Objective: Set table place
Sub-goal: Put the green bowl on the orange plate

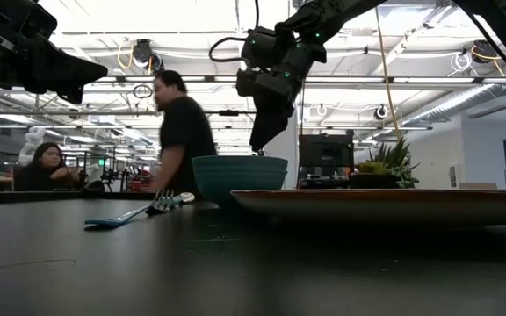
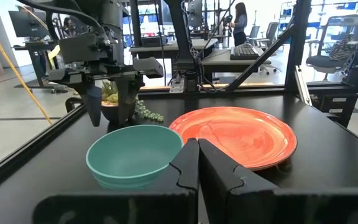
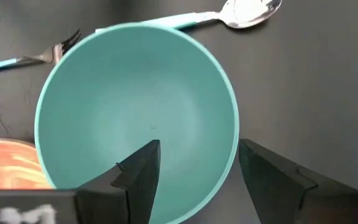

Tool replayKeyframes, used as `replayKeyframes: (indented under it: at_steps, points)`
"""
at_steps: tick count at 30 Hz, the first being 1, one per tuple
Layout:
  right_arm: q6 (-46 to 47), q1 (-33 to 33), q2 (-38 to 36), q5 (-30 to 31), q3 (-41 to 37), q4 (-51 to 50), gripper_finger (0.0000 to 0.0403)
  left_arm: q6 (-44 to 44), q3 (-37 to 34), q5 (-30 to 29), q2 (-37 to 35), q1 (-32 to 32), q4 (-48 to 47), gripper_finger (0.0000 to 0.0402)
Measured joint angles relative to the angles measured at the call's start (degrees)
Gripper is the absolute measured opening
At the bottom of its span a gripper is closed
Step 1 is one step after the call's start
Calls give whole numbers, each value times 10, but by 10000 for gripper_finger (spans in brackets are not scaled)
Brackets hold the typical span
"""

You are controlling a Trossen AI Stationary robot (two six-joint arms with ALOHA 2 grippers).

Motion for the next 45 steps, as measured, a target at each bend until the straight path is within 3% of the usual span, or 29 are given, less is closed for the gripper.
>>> replayKeyframes:
  at_steps: [7, 19, 45]
  points:
    - [0, 0, 0, 1, -3, -8, 210, -1, 0, 0, 0, 0, 0, 10]
    - [24, -1, 0, 4, -72, 74, 210, -5, 0, 0, 0, 0, 0, 10]
    - [24, -5, 0, 34, -72, 81, 210, -5, 0, 0, 0, 0, 0, 10]
